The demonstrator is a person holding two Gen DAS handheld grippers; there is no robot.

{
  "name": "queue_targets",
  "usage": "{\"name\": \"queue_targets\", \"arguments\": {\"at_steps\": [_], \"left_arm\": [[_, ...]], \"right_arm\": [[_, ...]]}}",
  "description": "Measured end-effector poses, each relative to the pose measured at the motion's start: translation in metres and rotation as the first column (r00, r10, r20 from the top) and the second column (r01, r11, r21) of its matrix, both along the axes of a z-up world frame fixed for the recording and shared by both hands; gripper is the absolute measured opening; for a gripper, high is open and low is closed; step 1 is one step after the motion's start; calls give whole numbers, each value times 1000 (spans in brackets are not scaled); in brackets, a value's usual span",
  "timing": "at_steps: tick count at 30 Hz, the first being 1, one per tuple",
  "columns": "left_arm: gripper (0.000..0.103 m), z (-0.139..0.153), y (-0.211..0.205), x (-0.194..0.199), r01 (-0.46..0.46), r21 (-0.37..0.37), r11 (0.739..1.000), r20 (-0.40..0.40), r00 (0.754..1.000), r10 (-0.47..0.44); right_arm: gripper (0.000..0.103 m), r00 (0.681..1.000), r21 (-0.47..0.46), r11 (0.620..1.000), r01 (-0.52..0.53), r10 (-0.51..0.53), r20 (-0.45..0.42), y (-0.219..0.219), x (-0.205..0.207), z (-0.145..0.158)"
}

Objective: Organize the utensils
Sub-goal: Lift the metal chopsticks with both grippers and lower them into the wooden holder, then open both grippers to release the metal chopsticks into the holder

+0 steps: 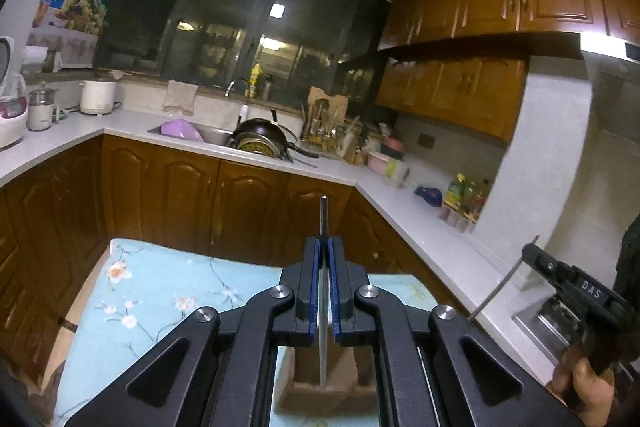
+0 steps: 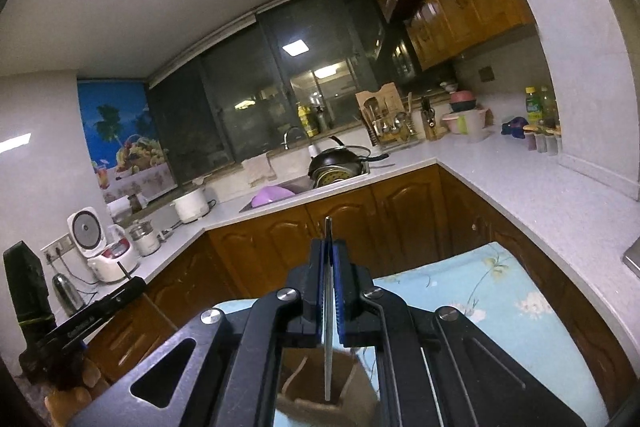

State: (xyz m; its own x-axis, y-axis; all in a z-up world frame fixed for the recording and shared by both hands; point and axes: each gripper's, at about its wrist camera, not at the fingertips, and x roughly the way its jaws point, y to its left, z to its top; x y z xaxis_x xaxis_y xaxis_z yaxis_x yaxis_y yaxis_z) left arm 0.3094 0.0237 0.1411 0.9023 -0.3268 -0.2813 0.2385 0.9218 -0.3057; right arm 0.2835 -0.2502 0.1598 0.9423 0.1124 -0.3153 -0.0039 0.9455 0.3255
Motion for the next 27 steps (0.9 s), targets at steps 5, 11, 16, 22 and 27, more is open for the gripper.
{"name": "queue_targets", "arguments": {"at_steps": [5, 11, 16, 22, 27], "left_arm": [[3, -35, -14, 21, -24, 0, 1000, -31, 999, 24], [3, -80, -35, 43, -29, 34, 999, -93, 995, 32], [4, -97, -45, 62, -15, 35, 999, -146, 989, 20], [5, -84, -39, 76, -17, 38, 999, -159, 987, 23], [6, -82, -37, 77, -17, 43, 999, -160, 987, 24]], "right_arm": [[4, 1000, -12, 1000, 1, -1, -29, 8, 17, -25], [4, 995, -7, 1000, 2, -2, -98, 14, 27, -66], [5, 987, 15, 1000, 12, -9, -163, 11, 31, -96], [5, 983, 17, 1000, 8, -5, -182, 7, 31, -97], [5, 980, 30, 1000, 6, 0, -197, 5, 34, -96]]}}
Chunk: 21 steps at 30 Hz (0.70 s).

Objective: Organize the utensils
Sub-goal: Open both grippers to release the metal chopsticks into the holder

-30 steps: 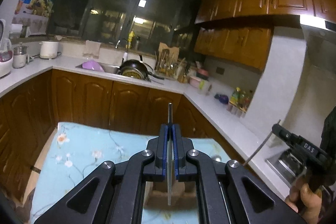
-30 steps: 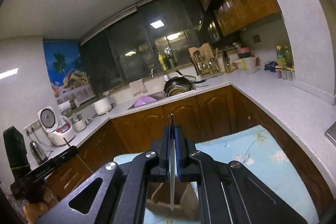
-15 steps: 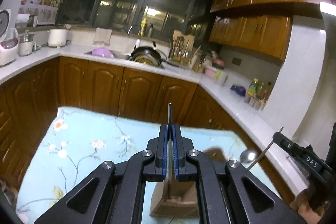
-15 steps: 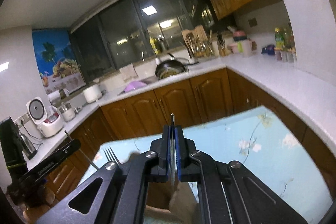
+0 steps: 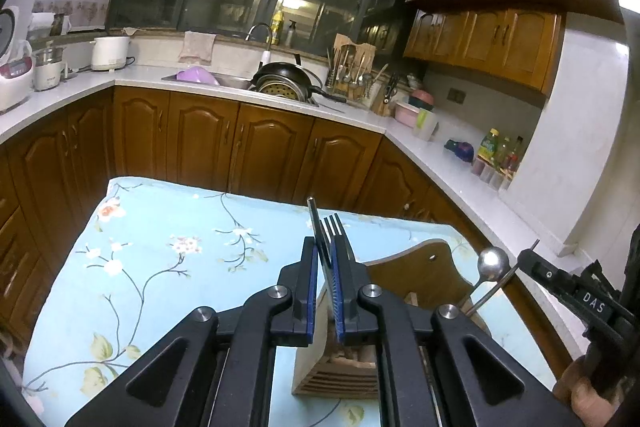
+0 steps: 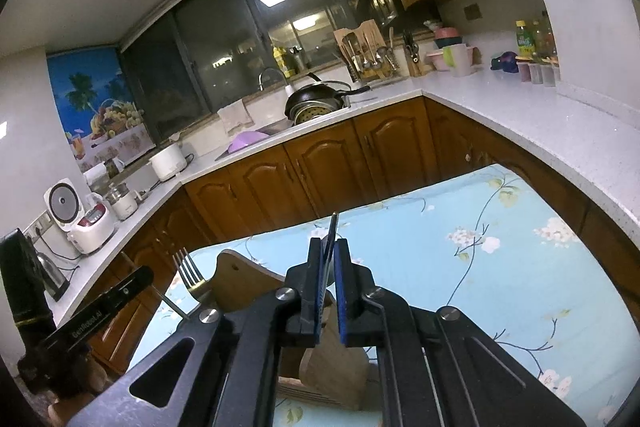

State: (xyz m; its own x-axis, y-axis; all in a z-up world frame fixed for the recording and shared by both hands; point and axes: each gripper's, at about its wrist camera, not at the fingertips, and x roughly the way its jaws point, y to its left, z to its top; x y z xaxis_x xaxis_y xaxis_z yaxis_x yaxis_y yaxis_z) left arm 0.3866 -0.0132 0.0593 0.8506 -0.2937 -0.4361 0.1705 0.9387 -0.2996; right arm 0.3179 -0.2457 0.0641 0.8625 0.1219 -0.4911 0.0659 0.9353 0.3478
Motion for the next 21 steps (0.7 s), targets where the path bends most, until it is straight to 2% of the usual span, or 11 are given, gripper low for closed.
{"name": "queue_targets", "arguments": {"at_steps": [3, 4, 8, 9, 10, 12, 14, 15, 16, 18, 21], "left_arm": [[6, 3, -1, 2, 2, 6, 1000, -5, 1000, -2], [6, 1, 2, -3, 4, 8, 1000, -9, 1000, -4], [38, 2, 10, -12, -4, 1, 1000, -37, 999, 4], [46, 6, 13, -16, -8, 2, 1000, -30, 1000, 8], [50, 7, 13, -21, -10, 1, 1000, -25, 1000, 10], [63, 11, 19, -32, -20, 0, 1000, -18, 1000, 20], [63, 12, 25, -43, -24, -1, 1000, -18, 1000, 24], [65, 13, 29, -50, -28, -3, 1000, -23, 999, 28], [67, 11, 33, -59, -34, -6, 999, -28, 999, 34], [74, 6, 43, -79, -44, -23, 999, -38, 998, 43], [75, -3, 51, -104, -50, -21, 999, -72, 996, 49]], "right_arm": [[6, 1000, 0, 1000, 1, -1, -7, 1, 2, 0], [9, 1000, 3, 1000, 0, 0, -9, 1, 3, 0], [17, 1000, 23, 1000, -4, 5, -16, 0, 2, 0], [28, 1000, 32, 999, -6, 7, -13, -1, 0, 1], [47, 1000, 42, 999, -8, 8, -6, -3, -3, 2], [63, 1000, 64, 998, -5, 4, 20, -7, -13, 6], [78, 999, 74, 997, 3, -6, 34, -11, -25, 9], [89, 999, 78, 997, 4, -6, 36, -12, -31, 10], [93, 999, 82, 997, 1, -5, 42, -14, -37, 9], [93, 999, 86, 996, 4, -7, 42, -18, -53, 5], [93, 1000, 98, 995, 9, -10, 7, -23, -75, -5]]}}
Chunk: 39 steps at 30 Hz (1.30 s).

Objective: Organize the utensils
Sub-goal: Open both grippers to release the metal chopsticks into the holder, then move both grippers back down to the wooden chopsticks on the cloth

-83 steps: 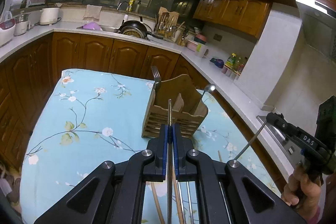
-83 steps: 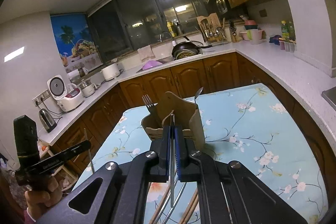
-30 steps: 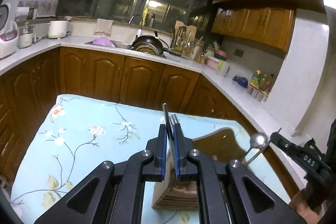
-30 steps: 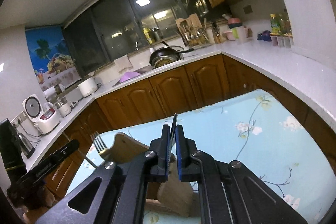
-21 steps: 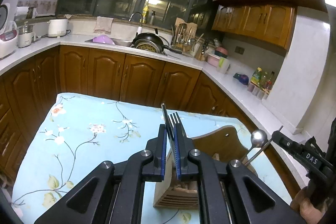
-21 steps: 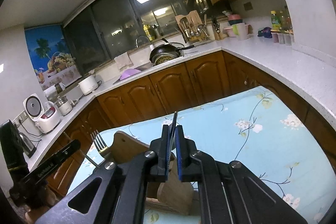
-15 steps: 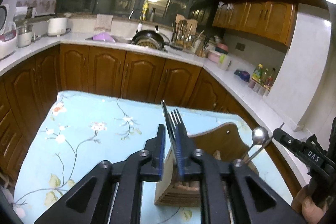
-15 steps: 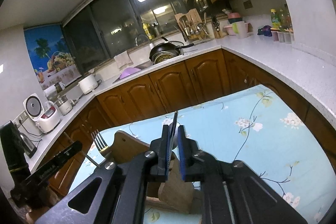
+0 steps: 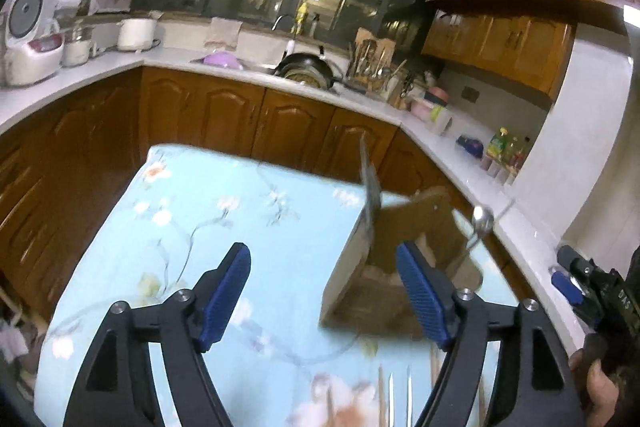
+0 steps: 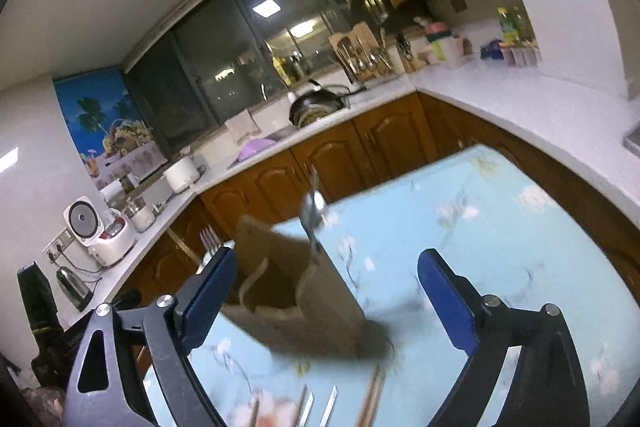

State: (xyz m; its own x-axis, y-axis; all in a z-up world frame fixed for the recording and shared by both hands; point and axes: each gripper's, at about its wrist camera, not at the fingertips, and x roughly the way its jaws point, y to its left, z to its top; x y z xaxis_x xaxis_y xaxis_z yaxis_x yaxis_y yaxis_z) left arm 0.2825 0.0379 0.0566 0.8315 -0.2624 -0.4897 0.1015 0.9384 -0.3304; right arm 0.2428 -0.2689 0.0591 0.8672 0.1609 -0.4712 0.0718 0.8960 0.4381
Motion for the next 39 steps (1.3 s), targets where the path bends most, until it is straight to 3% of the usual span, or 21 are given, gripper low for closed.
{"name": "queue_targets", "arguments": {"at_steps": [8, 16, 24, 33, 38, 39], "left_arm": [[76, -25, 11, -64, 15, 4, 1000, -136, 991, -14], [76, -41, 16, -108, 28, 36, 999, -205, 979, -20], [76, -43, 21, -132, 35, 51, 998, -246, 969, -21], [76, -42, 15, -132, 57, 64, 996, -253, 967, -40], [76, -44, 8, -126, 67, 72, 995, -268, 962, -46], [76, -45, 6, -122, 68, 70, 995, -272, 961, -47]], "right_arm": [[93, 997, -23, 999, 26, -27, -71, 0, -66, -30], [93, 989, -74, 997, 3, -14, -150, 18, -108, -63], [93, 982, -95, 995, -27, 9, -186, 29, -122, -78], [93, 981, -94, 994, -53, 34, -192, 40, -120, -80], [91, 979, -113, 991, -65, 42, -199, 45, -109, -80], [85, 979, -116, 991, -67, 42, -201, 46, -106, -80]]}}
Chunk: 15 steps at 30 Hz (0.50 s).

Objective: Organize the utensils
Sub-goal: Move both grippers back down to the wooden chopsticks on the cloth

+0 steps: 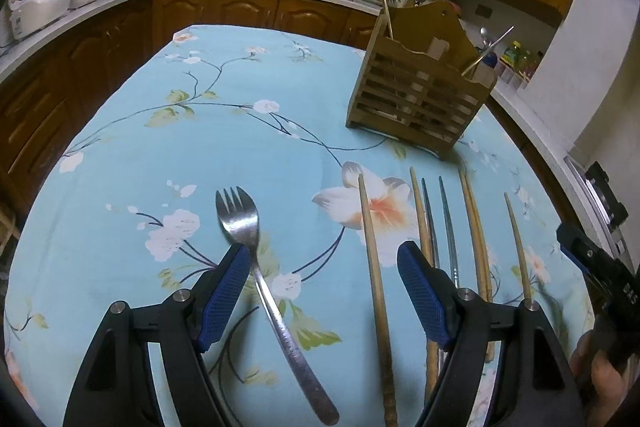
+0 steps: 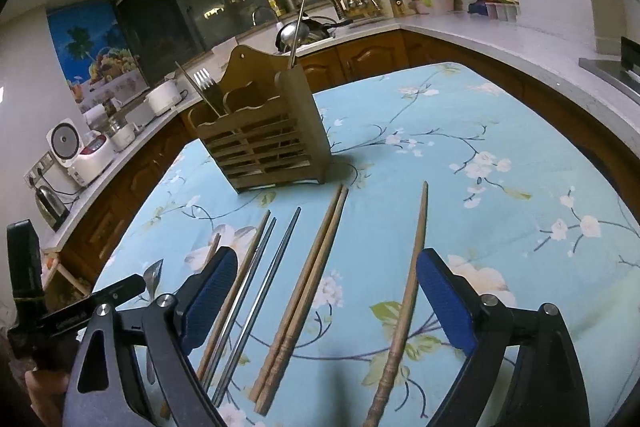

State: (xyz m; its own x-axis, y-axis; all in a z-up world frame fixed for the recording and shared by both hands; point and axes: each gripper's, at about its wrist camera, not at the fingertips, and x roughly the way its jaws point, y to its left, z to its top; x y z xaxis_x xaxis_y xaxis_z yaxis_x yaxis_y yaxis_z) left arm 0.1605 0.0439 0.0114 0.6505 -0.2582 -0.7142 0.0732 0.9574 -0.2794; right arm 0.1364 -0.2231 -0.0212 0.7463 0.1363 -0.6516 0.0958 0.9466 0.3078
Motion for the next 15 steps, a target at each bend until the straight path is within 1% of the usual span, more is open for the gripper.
{"name": "queue_targets", "arguments": {"at_steps": [1, 2, 4, 5, 6, 10, 14, 15], "left_arm": [[75, -1, -2, 4, 2, -2, 1000, -4, 1000, -2], [75, -1, -4, 8, 5, -3, 1000, -8, 1000, -5], [74, -2, -7, 14, 12, 6, 1000, -17, 1000, -11], [74, -3, -9, 17, 14, 10, 1000, -20, 1000, -14], [74, -3, -11, 21, 18, 13, 1000, -25, 1000, -18], [73, -4, -18, 35, 34, 12, 999, -40, 999, -34], [65, -6, -30, 53, 67, 18, 998, -60, 996, -66], [63, -8, -33, 59, 79, 28, 997, -66, 995, -77]], "right_arm": [[76, 1000, -1, 1000, -2, 2, -3, 1, 2, 0], [72, 1000, -2, 1000, -5, 5, -11, 1, 6, -1], [56, 999, 9, 1000, -10, 10, -33, 1, 15, -5], [53, 999, 16, 1000, -12, 12, -39, 0, 19, -6], [47, 999, 22, 1000, -15, 16, -45, 1, 23, -7], [38, 997, 34, 999, -37, 40, -67, 6, 40, -11], [36, 993, 34, 997, -68, 71, -96, 13, 62, -16], [34, 991, 37, 997, -71, 75, -111, 14, 69, -20]]}}
